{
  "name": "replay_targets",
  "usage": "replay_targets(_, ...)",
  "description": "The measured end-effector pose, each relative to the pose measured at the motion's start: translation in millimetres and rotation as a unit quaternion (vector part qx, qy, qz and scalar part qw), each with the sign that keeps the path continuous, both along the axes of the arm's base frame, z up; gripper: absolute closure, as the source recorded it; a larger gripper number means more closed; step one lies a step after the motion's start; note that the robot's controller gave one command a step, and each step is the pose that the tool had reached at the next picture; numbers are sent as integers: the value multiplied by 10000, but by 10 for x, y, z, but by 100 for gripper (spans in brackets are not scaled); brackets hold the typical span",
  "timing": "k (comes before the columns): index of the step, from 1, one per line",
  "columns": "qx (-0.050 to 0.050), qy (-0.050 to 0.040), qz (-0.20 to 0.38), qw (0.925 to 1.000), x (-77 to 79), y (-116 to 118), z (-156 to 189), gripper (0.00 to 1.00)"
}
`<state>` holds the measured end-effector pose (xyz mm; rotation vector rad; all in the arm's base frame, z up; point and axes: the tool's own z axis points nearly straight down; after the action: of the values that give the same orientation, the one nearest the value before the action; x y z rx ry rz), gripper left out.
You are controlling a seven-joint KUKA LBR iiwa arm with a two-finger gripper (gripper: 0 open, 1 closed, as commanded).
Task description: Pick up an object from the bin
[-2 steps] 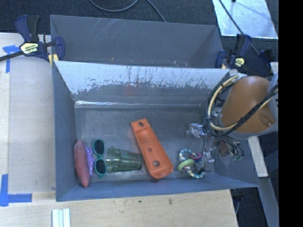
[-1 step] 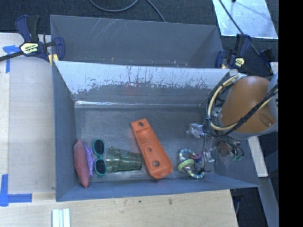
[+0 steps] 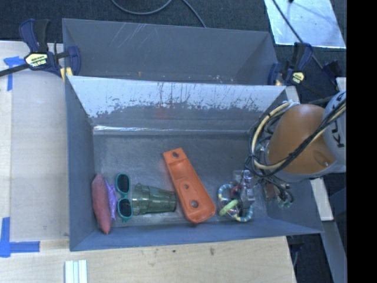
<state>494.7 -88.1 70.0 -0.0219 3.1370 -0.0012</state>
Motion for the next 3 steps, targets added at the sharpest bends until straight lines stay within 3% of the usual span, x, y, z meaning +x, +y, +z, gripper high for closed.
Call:
replay_targets(1, -1, 0, 0, 10000, 0, 0, 0, 100)
replay_targets(2, 7, 32, -128, 9999, -10, 39, 452, 100)
replay_targets(3, 2, 6, -136, 9999, 55, -14, 1063, 100)
